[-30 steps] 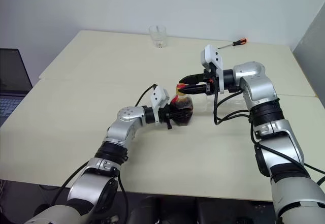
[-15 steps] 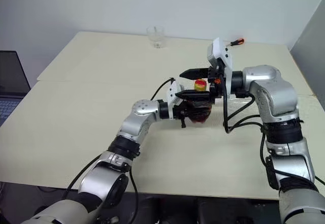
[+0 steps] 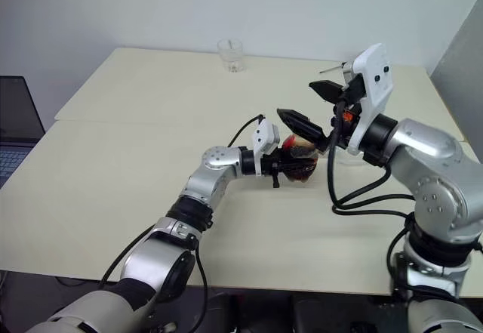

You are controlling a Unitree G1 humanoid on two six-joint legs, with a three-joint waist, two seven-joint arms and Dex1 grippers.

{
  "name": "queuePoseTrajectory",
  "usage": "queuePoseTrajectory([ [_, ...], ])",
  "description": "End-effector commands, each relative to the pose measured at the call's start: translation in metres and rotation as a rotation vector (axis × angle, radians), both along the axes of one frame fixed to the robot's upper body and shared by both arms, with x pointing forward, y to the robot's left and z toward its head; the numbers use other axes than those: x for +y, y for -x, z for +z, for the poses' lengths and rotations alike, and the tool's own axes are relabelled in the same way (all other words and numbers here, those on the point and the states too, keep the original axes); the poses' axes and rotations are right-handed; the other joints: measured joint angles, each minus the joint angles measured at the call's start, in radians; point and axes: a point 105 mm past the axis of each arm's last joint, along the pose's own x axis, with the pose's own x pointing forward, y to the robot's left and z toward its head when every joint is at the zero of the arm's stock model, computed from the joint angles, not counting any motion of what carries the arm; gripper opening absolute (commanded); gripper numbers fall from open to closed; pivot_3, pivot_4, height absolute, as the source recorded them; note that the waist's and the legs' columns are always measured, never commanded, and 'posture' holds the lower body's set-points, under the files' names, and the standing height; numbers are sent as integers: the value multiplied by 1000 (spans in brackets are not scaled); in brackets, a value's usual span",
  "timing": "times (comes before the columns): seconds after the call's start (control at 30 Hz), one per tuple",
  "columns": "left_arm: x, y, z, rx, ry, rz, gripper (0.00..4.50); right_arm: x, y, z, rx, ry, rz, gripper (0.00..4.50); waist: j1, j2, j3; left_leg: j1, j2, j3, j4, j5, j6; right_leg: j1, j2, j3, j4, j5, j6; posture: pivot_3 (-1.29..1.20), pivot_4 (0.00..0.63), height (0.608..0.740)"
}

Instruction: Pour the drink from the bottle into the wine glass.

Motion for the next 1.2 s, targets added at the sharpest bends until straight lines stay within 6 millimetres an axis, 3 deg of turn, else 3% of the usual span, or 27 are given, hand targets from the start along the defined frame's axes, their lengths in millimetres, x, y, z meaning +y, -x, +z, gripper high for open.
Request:
queuePoseTrajectory([
  [0.03, -7, -4, 18, -73, 26, 2, 773, -1, 4, 6, -8, -39, -205, 4500, 0, 0, 0, 0, 0, -1, 0, 0, 0, 0, 0, 0, 0, 0, 0, 0, 150, 740],
  [0.2, -16, -2, 20, -77, 44, -19, 773, 11, 3, -8, 64, -119, -293, 4500, 2, 0, 0, 0, -1, -5, 0, 0, 0, 1, 0, -1, 0, 0, 1, 0, 150, 740],
  [0.43, -17, -3, 19, -79, 32, -23, 773, -10, -8, -17, 98, -116, -496, 4500, 1, 0, 0, -2, -2, -5, 0, 0, 0, 0, -1, -2, -2, 0, 1, 0, 150, 740],
  [1.0, -14, -6, 20, -86, 31, -8, 773, 2, -20, -22, 183, -180, -523, 4500, 0, 0, 0, -2, -2, -9, 0, 0, 0, 1, 0, -2, -2, -1, 1, 0, 150, 740],
  [1.2, -14, -5, 21, -86, 34, -8, 773, -4, -24, -30, 206, -226, -549, 4500, 0, 0, 0, -2, -2, -8, 0, 0, 0, 0, 0, -2, -2, -1, 1, 0, 150, 740],
])
